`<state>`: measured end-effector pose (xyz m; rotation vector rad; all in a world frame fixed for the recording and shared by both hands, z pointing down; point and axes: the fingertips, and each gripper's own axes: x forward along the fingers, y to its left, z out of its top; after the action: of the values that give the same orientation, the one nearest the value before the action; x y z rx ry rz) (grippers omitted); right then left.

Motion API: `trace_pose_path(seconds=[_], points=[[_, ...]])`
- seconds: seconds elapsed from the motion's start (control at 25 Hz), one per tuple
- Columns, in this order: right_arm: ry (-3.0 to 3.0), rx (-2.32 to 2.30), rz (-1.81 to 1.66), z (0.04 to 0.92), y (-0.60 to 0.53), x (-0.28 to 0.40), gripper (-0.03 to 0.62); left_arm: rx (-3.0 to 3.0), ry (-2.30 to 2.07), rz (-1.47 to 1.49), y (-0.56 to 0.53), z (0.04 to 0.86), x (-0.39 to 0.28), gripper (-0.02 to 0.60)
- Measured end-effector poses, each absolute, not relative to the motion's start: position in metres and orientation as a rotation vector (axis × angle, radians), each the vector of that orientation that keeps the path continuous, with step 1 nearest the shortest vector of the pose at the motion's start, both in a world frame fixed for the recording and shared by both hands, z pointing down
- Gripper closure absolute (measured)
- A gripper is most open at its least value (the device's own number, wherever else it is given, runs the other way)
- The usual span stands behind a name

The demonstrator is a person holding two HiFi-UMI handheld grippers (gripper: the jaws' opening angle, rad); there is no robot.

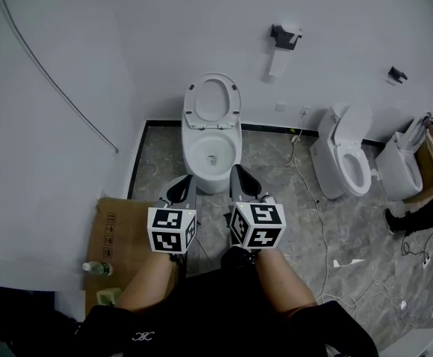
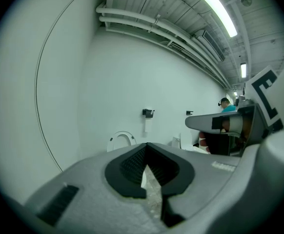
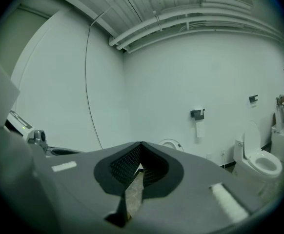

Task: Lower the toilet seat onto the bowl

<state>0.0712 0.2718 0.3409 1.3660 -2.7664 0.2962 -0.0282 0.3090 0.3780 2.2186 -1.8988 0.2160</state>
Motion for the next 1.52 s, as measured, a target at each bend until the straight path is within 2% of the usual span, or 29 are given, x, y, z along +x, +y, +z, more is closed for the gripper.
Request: trace_pose_path(seconds=[0.48, 1.52], points=[[-2.812, 1.305, 0.31, 0.346, 0.19, 0.055, 0.586, 2.179, -1.944, 0.24, 0.236, 0.385, -0.043, 0.574], [-2.806, 1.104, 0.374, 0.37, -0.087, 0.018, 0.586, 2.025, -2.007, 0.268, -0.033, 0.398, -0.064, 0.574]])
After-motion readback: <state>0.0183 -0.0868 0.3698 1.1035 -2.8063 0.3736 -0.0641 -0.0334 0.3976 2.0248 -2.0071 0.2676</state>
